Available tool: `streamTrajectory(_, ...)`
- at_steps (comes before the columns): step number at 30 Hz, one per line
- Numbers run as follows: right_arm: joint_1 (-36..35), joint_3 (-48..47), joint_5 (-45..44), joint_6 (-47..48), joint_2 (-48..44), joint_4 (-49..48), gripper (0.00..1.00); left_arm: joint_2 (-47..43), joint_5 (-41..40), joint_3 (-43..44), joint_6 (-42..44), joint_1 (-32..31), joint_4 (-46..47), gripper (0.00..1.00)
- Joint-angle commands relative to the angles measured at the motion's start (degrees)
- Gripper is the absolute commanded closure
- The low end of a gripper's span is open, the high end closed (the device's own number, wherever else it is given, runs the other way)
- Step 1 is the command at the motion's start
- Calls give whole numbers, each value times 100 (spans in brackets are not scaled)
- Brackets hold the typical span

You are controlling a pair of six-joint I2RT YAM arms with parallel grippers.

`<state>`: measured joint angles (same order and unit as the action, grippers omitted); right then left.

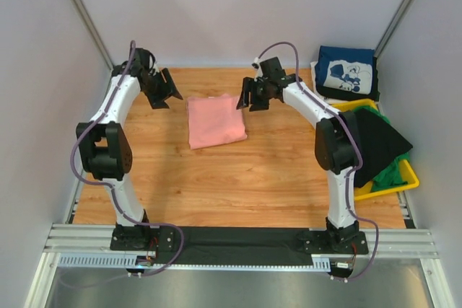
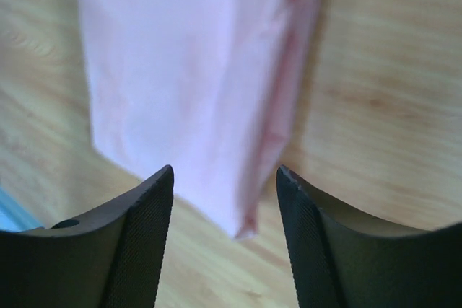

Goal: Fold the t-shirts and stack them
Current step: Fold the tshirt

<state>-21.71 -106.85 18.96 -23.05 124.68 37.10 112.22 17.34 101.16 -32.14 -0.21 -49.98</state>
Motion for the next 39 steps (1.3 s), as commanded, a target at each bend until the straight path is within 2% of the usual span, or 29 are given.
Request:
streamTrajectory(1, -412, 506, 704, -85, -638, -774, 41, -544, 41, -466, 261, -417, 682, 31)
streamTrajectory(6, -448, 1350, 1645, -569, -726, -1625, 58, -35, 190, -10, 314, -883, 708, 35)
streamTrajectory(12, -395, 1596, 1928, -560, -121, -1811, 62, 1300, 314, 1141, 94, -1052, 526, 39)
streamTrajectory(14, -273, 1998, 1945, -735, 169, -2021, 66, 1679, 129, 1492, 111, -1052, 314, 40)
streamTrajectory(19, -210, 2554, 2217, -1017, 776, -2804, 69, 1855, -309, 1538, 366, -1052, 225, 40)
streamTrajectory(25, -377, 3380, 2016, -1202, 322, -3359, 69, 1768, -521, 1784, 603, -1069, -100, 41)
streamTrajectory(30, -763, 3680, 1488, -1132, -601, -2833, 66, 1066, -899, 1731, 911, -1235, -451, 41)
streamTrajectory(33, -1290, 3540, 1243, -966, -1156, -2220, 60, 347, -1005, 1696, 1165, -1280, -802, 39)
streamTrajectory(34, -1500, 3339, 1111, -799, -1366, -1990, 52, 196, -987, 1661, 1245, -1280, -890, 38)
streamTrajectory(36, -1616, 3127, 654, -701, -1534, -1359, 43, -364, -987, 1311, 1543, -1280, -1058, 35)
streamTrajectory(37, -1608, 3004, 548, -649, -1700, -1224, 35, -568, -1039, 918, 1640, -1280, -1093, 33)
streamTrajectory(39, -1512, 2916, 268, -561, -1850, -909, 29, -1181, -1145, 477, 1860, -1280, -1111, 32)
